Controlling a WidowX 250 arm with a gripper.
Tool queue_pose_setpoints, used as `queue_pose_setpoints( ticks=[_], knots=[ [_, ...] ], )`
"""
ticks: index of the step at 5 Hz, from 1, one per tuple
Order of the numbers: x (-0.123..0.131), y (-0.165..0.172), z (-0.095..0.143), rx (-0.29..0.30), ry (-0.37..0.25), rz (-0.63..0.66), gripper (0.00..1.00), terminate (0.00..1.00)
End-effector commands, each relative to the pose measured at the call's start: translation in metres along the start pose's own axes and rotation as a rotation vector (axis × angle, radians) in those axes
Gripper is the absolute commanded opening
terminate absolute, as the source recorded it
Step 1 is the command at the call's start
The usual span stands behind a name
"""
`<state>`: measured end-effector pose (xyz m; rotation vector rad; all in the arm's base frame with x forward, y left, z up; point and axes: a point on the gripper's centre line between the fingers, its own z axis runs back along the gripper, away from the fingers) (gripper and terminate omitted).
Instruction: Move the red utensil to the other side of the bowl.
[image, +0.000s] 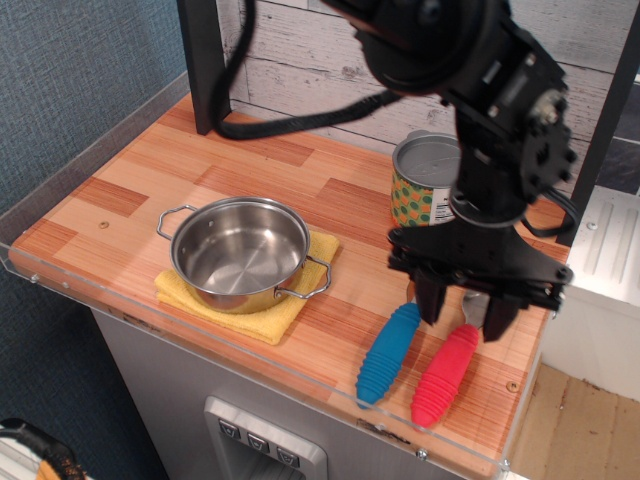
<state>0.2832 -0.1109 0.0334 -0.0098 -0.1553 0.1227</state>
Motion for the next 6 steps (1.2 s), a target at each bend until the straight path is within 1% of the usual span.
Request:
queue_pose_setpoints(
  ticks=[1, 2, 3, 4, 5, 6],
  knots=[
    [0.003, -0.013, 0.001, -0.037, -0.02, -0.025, 1.0, 0.0],
    [0.002, -0.012, -0.002, -0.02, -0.016, -0.014, 1.0, 0.0],
    [0.002, -0.015, -0.004, -0.017, -0.013, -0.023, 1.0, 0.0],
    [0.0, -0.013, -0.011, -0.017, -0.002, -0.015, 1.0, 0.0],
    [-0.001, -0.013, -0.018, 0.0, 0.011, -0.014, 1.0, 0.0],
    [-0.002, -0.013, -0.021, -0.005, 0.015, -0.014, 1.0, 0.0]
  ],
)
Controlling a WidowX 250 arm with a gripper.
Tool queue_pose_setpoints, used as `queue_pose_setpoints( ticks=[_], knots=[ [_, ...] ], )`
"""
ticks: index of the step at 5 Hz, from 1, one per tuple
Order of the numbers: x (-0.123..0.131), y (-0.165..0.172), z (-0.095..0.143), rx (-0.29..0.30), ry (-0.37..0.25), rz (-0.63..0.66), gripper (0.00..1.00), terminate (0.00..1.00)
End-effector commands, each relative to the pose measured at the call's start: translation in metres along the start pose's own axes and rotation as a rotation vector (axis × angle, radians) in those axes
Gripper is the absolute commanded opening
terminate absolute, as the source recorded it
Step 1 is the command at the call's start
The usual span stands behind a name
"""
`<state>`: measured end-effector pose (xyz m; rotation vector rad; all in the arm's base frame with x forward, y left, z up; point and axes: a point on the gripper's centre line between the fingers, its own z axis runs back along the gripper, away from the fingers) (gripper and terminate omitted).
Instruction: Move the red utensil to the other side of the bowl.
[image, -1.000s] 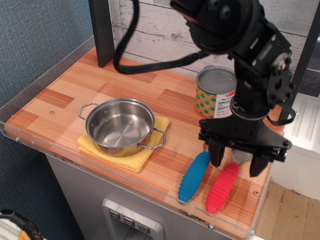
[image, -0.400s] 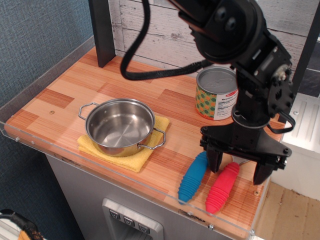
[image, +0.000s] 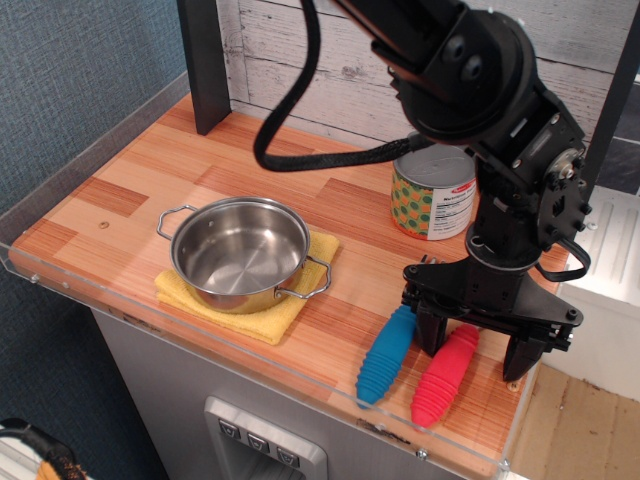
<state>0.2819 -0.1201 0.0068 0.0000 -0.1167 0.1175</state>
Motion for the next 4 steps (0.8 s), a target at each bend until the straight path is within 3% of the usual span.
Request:
queue_pose_setpoints(
  ticks=[1, 2, 4],
  knots=[
    [0.004, -0.004, 0.003, -0.007, -0.014, -0.003, 0.0, 0.0],
    [0.004, 0.002, 0.008, 0.006, -0.013, 0.001, 0.0, 0.0],
    [0.008, 0.014, 0.047, -0.024, -0.075, 0.059, 0.0, 0.0]
  ],
)
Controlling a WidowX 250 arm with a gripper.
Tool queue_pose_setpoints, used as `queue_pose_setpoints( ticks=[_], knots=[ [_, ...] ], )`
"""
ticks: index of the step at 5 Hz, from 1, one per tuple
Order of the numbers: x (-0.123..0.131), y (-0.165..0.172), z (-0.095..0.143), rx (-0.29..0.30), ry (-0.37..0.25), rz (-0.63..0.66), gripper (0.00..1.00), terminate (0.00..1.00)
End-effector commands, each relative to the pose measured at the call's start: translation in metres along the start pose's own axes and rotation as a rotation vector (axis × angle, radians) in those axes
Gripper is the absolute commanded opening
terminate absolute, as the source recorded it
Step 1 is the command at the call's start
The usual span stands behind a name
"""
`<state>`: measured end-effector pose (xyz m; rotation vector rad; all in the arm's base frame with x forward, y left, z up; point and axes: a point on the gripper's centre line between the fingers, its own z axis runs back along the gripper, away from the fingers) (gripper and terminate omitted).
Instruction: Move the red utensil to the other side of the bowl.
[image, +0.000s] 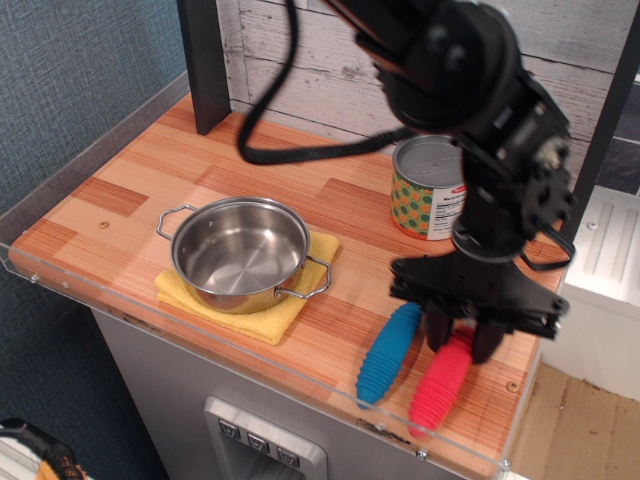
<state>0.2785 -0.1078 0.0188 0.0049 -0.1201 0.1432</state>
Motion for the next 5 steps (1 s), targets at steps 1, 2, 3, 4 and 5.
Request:
queue_pose_setpoints(
  ticks=[1, 2, 3, 4, 5],
  knots=[
    [0.007, 0.018, 0.054, -0.017, -0.076, 0.077, 0.0, 0.0],
    [0.004, 0.045, 0.066, 0.023, 0.009, 0.094, 0.0, 0.0],
    [0.002, 0.076, 0.073, 0.08, 0.089, 0.093, 0.0, 0.0],
    [0.004, 0.098, 0.077, 0.088, 0.125, 0.067, 0.0, 0.0],
    [0.009, 0.136, 0.077, 0.132, 0.144, 0.003, 0.0, 0.0]
  ],
)
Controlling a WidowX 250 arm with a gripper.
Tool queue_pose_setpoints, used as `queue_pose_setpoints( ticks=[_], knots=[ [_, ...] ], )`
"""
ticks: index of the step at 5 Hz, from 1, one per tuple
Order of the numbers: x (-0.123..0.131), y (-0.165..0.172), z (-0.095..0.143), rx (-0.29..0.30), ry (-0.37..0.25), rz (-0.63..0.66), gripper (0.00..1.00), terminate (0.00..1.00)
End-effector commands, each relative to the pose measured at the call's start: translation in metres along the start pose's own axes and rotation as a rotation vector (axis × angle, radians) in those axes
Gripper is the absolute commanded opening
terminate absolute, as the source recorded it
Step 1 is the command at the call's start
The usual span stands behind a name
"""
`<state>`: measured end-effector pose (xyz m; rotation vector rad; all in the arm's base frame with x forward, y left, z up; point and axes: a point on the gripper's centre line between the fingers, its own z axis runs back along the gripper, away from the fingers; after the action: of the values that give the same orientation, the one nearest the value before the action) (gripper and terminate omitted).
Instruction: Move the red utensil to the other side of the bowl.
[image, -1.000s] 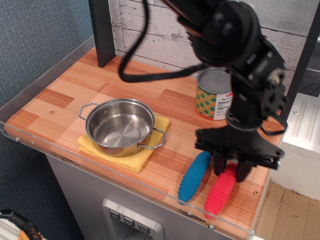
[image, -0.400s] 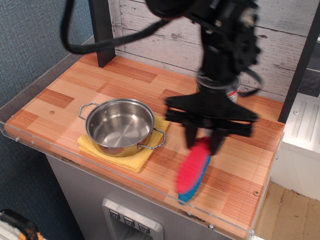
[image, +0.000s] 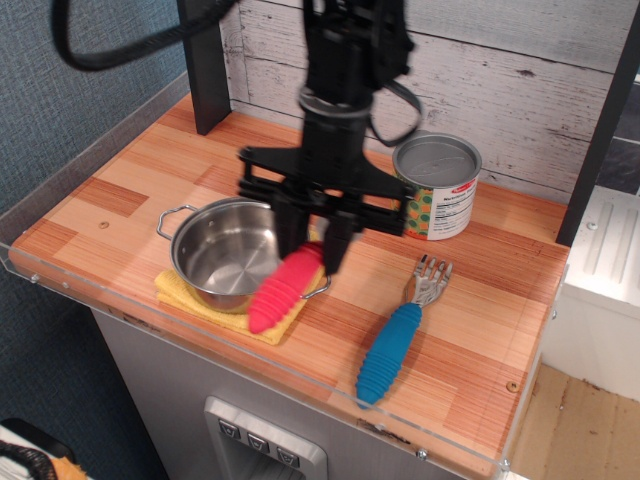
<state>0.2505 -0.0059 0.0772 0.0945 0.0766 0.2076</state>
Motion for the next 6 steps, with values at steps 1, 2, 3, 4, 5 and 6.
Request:
queue_pose_setpoints(
  ticks=[1, 2, 3, 4, 5, 6],
  knots=[
    [0.023, 0.067, 0.01, 0.063, -0.056, -0.085, 0.0, 0.0],
    [0.032, 0.097, 0.007, 0.082, -0.09, -0.094, 0.0, 0.0],
    [0.043, 0.12, 0.002, 0.094, -0.076, -0.086, 0.0, 0.0],
    [0.055, 0.136, -0.004, 0.095, -0.113, -0.105, 0.0, 0.0],
    [0.066, 0.151, -0.016, 0.119, -0.128, -0.102, 0.0, 0.0],
    [0.072, 0.162, -0.021, 0.134, -0.166, -0.094, 0.0, 0.0]
  ],
)
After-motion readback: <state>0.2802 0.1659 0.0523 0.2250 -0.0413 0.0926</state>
